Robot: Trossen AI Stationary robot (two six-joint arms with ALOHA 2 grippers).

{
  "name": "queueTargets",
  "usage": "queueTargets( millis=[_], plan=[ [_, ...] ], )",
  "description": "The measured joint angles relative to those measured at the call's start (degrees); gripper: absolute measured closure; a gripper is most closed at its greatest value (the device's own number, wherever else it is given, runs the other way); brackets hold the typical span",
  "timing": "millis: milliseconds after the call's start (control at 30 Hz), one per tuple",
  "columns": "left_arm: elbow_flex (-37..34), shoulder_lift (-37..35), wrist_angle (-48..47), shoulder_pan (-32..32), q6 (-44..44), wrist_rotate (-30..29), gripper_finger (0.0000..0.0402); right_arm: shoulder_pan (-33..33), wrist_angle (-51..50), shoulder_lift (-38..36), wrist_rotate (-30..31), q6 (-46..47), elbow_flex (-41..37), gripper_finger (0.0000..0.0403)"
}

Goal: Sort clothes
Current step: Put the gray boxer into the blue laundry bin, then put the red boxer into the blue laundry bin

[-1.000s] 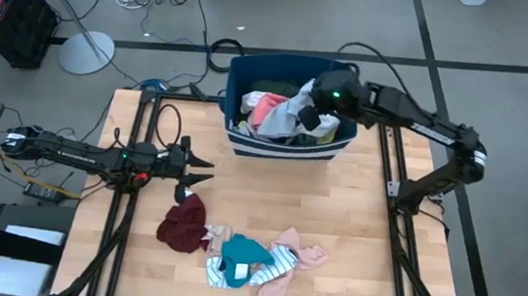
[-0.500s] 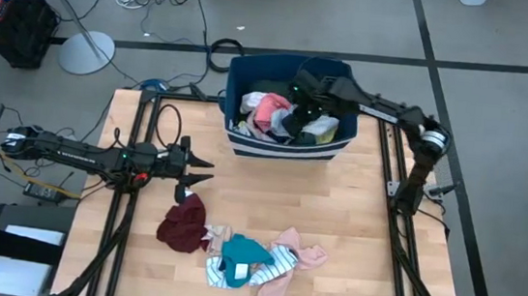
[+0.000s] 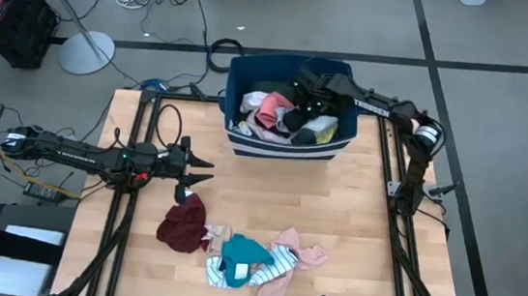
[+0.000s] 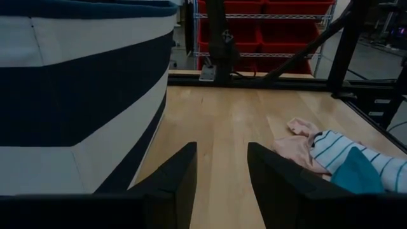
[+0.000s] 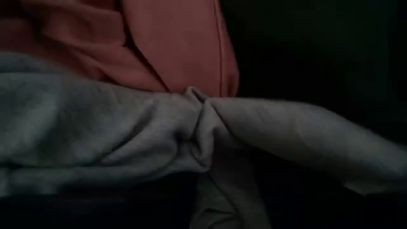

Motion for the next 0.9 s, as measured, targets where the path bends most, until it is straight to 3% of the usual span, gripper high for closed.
queueTargets(
  millis=[467, 733, 900],
  plan=[
    [0.00, -0.02, 6.25, 0.00, -0.02, -1.22, 0.0257, 4.36, -5.13, -23.98, -0.09, -1.59, -0.03, 0.0242],
    [0.00, 0.00, 7.89, 0.00, -4.81, -1.86, 0.0257, 15.04, -7.57, -32.88, 0.47, 0.04, -1.33, 0.0243],
    [1.65, 0.00, 4.93, -0.44, -5.99, -1.22, 0.0257, 25.36, -7.52, -38.36, 6.96, 3.72, -8.29, 0.0243]
  ],
)
